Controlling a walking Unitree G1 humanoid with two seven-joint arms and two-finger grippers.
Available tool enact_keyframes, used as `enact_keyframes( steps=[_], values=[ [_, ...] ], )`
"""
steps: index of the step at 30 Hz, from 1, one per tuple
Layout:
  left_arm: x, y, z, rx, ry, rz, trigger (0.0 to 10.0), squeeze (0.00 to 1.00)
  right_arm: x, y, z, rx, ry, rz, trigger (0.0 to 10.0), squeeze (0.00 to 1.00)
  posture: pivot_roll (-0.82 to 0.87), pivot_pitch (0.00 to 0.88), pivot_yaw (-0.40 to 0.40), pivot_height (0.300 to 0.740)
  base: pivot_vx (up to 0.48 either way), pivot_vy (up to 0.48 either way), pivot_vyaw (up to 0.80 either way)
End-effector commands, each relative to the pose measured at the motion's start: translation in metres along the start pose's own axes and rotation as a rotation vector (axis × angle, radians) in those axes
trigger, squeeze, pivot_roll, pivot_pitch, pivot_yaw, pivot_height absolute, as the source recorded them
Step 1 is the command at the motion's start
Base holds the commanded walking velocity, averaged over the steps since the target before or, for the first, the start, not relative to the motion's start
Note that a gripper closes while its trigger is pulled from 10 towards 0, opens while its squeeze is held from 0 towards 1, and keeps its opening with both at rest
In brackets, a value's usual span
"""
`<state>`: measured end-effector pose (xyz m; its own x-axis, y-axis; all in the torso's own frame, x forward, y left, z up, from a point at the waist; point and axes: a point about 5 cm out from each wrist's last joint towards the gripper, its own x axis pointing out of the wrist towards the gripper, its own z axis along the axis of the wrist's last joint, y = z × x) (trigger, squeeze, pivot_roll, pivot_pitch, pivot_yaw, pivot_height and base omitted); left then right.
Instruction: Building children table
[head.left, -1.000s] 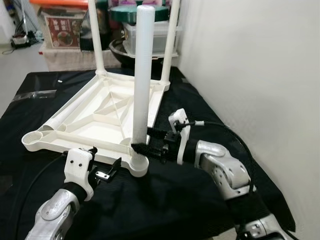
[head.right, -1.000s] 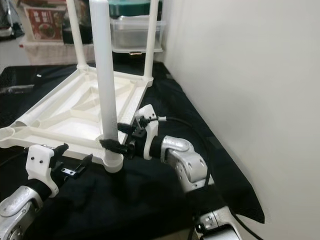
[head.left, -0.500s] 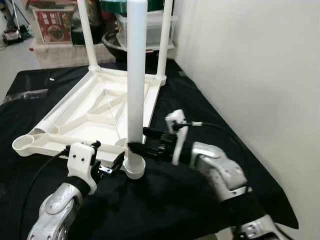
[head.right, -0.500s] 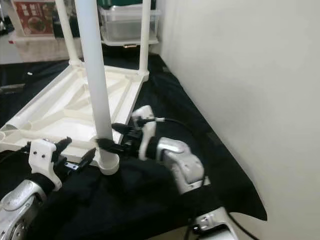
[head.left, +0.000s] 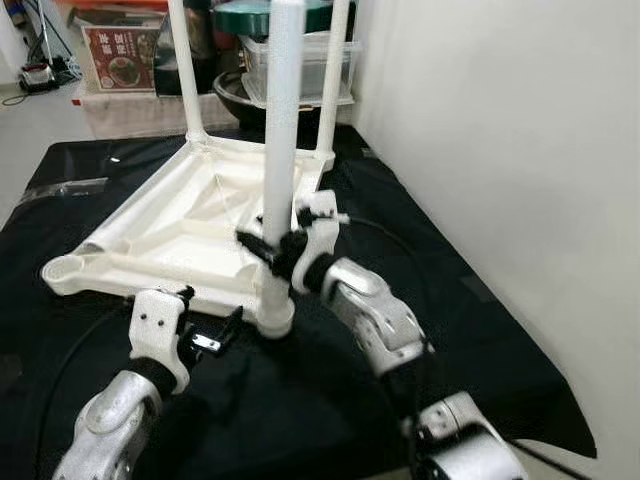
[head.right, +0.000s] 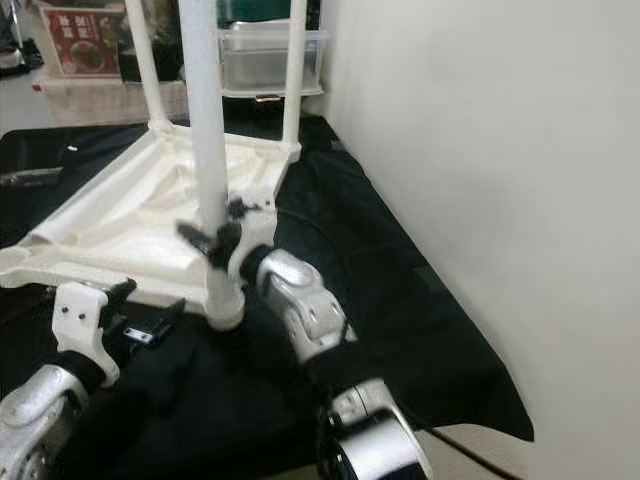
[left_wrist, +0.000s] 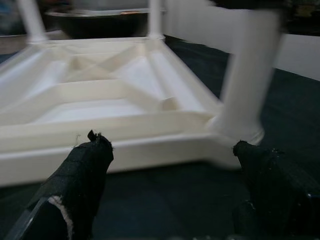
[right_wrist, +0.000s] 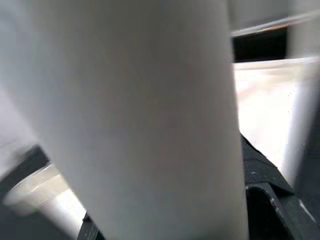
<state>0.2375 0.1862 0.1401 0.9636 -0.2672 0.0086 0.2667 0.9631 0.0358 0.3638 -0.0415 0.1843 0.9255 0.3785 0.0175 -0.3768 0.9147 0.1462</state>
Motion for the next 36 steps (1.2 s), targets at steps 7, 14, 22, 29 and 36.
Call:
enact_keyframes(
  steps=[7,14,22,29,36],
  values=[
    [-0.001,-0.004,-0.002,-0.024,0.003,-0.007,10.0,0.00,-0.097,-0.171,-0.055,-0.034,0.263,-1.082,0.0,0.00,0.08,0.000,-0.054,0.740,0.000,0.000,0.00],
    [0.001,-0.005,0.000,-0.042,0.005,-0.032,10.0,0.00,-0.108,-0.195,-0.027,-0.059,0.146,-1.038,10.0,0.00,0.04,0.000,-0.029,0.740,0.000,0.000,0.00],
    [-0.002,-0.002,-0.001,-0.036,0.002,-0.001,10.0,0.00,-0.072,-0.149,-0.003,-0.049,-0.027,-0.872,10.0,1.00,0.08,0.000,-0.063,0.740,0.000,0.000,0.00],
    [-0.006,0.000,-0.002,-0.035,0.002,0.013,10.0,0.00,-0.076,-0.141,0.000,-0.077,-0.037,-0.838,10.0,1.00,0.09,0.000,-0.075,0.740,0.000,0.000,0.00],
    [-0.003,-0.001,-0.001,-0.040,0.000,0.004,10.0,0.00,-0.109,-0.119,-0.022,-0.222,0.068,-0.651,10.0,1.00,0.05,0.000,-0.068,0.740,0.000,0.000,0.00]
  ],
)
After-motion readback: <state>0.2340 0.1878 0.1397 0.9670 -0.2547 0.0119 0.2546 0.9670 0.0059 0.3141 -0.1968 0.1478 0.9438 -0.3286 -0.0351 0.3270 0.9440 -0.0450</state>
